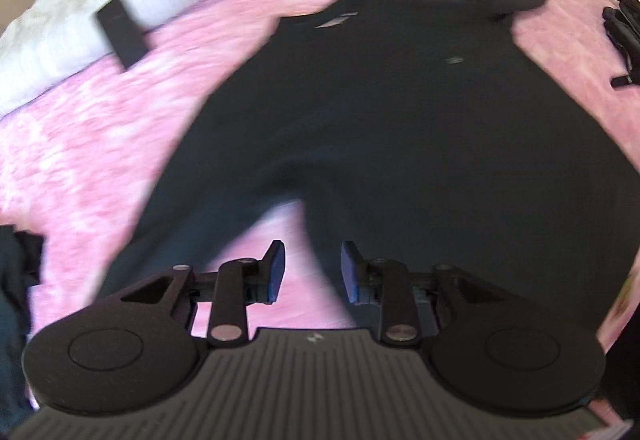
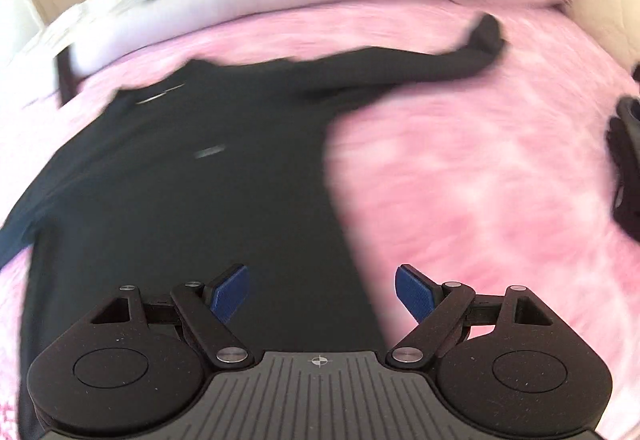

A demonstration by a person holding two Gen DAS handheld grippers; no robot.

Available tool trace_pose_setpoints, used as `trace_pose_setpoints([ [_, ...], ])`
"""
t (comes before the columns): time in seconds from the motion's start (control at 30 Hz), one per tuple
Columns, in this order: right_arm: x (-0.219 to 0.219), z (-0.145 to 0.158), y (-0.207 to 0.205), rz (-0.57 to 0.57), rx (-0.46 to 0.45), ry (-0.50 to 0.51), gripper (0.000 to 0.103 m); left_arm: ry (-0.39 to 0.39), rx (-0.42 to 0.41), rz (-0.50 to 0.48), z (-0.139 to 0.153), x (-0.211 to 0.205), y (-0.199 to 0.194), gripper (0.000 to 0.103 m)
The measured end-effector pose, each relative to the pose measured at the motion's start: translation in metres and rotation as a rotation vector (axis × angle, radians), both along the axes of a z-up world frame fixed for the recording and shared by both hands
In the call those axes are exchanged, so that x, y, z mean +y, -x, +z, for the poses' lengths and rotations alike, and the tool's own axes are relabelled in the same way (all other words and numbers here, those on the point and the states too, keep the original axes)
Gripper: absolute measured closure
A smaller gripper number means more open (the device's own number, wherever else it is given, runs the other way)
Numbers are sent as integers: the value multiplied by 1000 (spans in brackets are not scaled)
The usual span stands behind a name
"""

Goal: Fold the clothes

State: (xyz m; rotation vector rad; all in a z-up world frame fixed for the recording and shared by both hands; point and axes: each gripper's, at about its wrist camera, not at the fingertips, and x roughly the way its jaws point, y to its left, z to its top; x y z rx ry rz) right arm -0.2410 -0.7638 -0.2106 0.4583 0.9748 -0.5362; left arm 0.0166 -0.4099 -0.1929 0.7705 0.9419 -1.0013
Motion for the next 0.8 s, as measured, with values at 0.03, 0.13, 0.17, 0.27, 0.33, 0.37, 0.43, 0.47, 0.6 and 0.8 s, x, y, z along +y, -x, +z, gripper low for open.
trace_pose_setpoints([
  [0.03,-28,2,9,4,-1,2,19,-2,-3,-14,1,-24,21,77],
  [0.13,-104,10,29,36,21,31,19,5,9,-83,7,-91,78,75],
  [0.17,-123,12,32,49,34,39,19,17,10,-105,9,-108,93,73],
  [0.27,-169,22,40,130,62,73,19,43,19,-154,11,-152,127,72],
  [0.33,-186,31,40,202,77,108,19,61,11,-185,10,-177,142,72],
  [0.37,-191,34,42,234,81,125,19,70,2,-201,9,-188,148,72],
  [0.43,-199,37,39,297,92,170,19,88,-12,-228,6,-212,157,71],
  [0.47,-201,39,38,325,97,190,19,113,-16,-242,5,-223,161,70],
  [0.6,-206,40,23,468,130,312,19,193,-6,-271,-7,-265,174,69],
  [0.8,-235,30,-2,731,184,507,19,197,-27,-311,-22,-333,202,68],
])
